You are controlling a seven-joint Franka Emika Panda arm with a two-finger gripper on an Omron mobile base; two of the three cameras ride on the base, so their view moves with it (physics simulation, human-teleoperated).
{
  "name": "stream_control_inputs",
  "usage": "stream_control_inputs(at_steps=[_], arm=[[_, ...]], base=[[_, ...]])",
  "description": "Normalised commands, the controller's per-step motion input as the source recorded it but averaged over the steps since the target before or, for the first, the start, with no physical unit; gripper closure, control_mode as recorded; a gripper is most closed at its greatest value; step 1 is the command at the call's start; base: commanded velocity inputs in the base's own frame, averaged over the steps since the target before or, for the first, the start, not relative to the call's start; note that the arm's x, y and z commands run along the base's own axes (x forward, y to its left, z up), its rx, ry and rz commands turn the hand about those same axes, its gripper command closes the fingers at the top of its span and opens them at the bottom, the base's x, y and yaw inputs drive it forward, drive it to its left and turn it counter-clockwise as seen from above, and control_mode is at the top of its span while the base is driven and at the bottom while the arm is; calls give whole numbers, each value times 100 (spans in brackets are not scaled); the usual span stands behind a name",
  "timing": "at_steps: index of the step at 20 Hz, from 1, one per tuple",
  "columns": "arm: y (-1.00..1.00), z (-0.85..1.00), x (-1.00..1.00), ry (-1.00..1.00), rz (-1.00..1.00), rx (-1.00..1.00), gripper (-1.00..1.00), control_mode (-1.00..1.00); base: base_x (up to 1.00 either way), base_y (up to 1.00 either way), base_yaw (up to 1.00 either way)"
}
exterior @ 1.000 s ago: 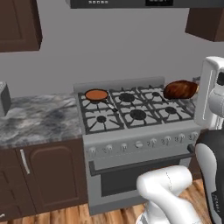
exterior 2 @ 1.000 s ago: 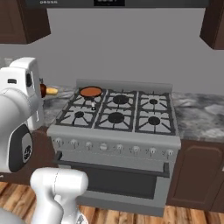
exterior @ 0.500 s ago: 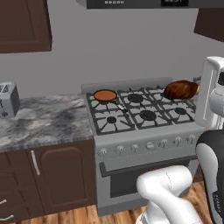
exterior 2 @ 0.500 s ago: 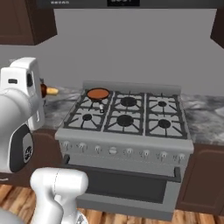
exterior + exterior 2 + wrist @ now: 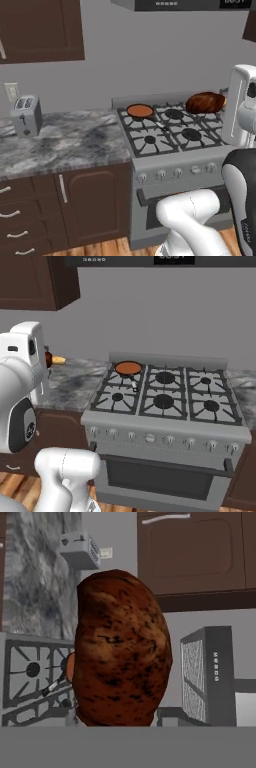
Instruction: Retrieve the steak from the fridge and place it on the saucepan with marinade on the stove.
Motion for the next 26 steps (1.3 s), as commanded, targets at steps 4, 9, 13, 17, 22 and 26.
stream_control_inputs(at_steps=[4, 9, 13, 17, 22, 26], arm=[[0, 0, 0, 0, 0, 0, 100, 100], [0, 0, 0, 0, 0, 0, 100, 100], [0, 0, 0, 0, 0, 0, 100, 100], [0, 0, 0, 0, 0, 0, 100, 100], [0, 0, 0, 0, 0, 0, 100, 100], [0, 0, 0, 0, 0, 0, 100, 100]], base=[[44, 0, 0], [67, -5, 0], [69, -9, 0], [61, -9, 0], [55, -7, 0], [74, -4, 0]])
